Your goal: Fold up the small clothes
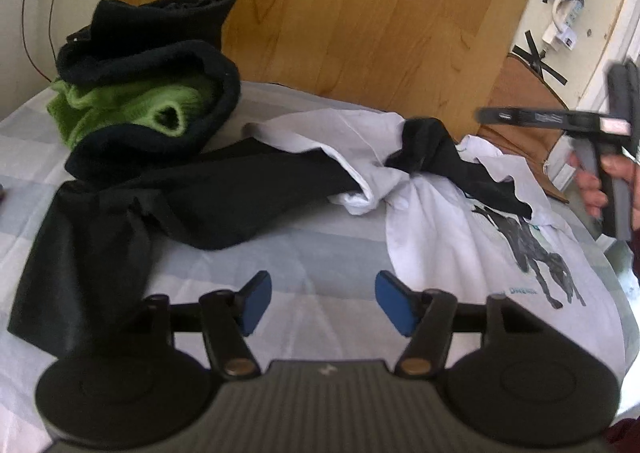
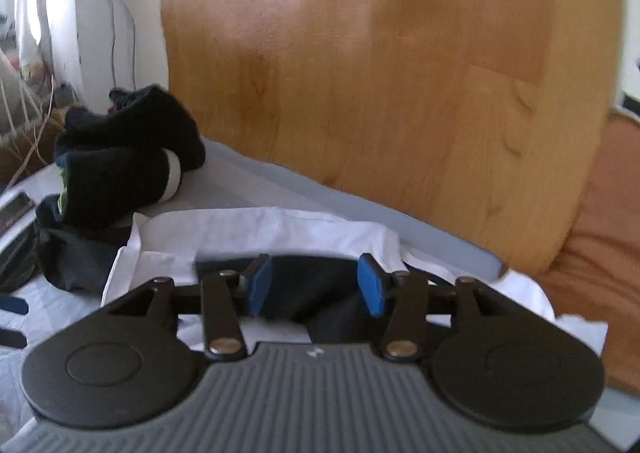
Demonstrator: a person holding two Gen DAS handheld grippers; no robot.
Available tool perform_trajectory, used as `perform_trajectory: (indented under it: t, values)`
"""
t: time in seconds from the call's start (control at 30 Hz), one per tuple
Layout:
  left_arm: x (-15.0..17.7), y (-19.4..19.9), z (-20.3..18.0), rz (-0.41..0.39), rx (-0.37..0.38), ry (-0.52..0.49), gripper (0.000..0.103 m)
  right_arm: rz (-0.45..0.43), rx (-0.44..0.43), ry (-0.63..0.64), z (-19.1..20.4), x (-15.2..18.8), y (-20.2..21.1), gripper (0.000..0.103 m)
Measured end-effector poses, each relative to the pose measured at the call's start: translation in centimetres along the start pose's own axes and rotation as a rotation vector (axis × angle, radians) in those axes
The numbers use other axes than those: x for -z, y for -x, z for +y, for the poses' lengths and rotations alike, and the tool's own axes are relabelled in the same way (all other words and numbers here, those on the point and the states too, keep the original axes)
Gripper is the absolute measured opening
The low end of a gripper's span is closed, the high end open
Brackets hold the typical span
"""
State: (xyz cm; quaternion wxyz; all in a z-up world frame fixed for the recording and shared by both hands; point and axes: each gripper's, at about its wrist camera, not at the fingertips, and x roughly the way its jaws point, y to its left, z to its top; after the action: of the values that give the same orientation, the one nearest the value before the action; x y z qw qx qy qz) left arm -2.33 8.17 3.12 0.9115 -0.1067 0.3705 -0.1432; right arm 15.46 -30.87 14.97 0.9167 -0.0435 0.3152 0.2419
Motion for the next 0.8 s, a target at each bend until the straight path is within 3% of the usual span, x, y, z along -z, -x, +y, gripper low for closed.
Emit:
perform_trajectory:
  t: [0.1, 0.17, 0.3, 0.37, 0.43, 0.47, 0.5, 0.53, 0.6, 0.63, 0.8]
  values:
    - [-0.5, -0.5, 1.1, 0.000, -0.008, 0.046, 0.060, -0.070, 0.108, -0.160, -5.3, 0.5, 2.7, 0.050]
    - [-1.0, -1.1, 1.9, 0.010, -0.004, 0.104, 0.060, -0.062, 0.199, -0.215, -8.6, 1.7, 3.3, 0.050]
    - [-1.7, -1.3, 2.0, -0.002, -0.007, 0.132, 0.060, 0.072, 0.258, -0.325, -12.5, 6.6, 2.0, 0.048]
    - [-1.9, -1.0, 1.5, -0.014, -0.003, 0.111, 0.060, 0.170, 0.381, -0.306, -13.8, 9.1, 1.0, 0.046]
    - [-2.3, -1.0, 1.1, -0.012, -0.006, 0.092, 0.060, 0.196, 0.511, -0.297, -15.8, 11.1, 1.4, 0.049]
    - [-2.8, -1.2, 0.7, -0.009, -0.010, 0.076, 0.060, 0.181, 0.525, -0.346, -16.5, 11.4, 2.0, 0.054]
    - [-3.4, -1.5, 0.2, -0.009, -0.013, 0.056, 0.061, 0.165, 0.519, -0.403, -17.0, 11.4, 2.7, 0.052]
    - [-4.3, -1.9, -0.6, -0.018, -0.015, 0.021, 0.068, 0.133, 0.511, -0.437, -17.0, 11.1, 3.4, 0.051]
    - [-5.9, -3.0, -2.4, -0.045, -0.014, -0.049, 0.086, 0.049, 0.488, -0.402, -15.9, 10.3, 4.4, 0.051]
    - [-6.9, -3.9, -3.4, -0.060, -0.004, -0.088, 0.090, 0.023, 0.482, -0.379, -15.1, 9.9, 4.5, 0.051]
    - [-10.8, -10.8, -8.7, -0.048, -0.026, -0.231, 0.091, -0.024, 0.401, -0.395, -14.8, 9.8, 3.0, 0.051]
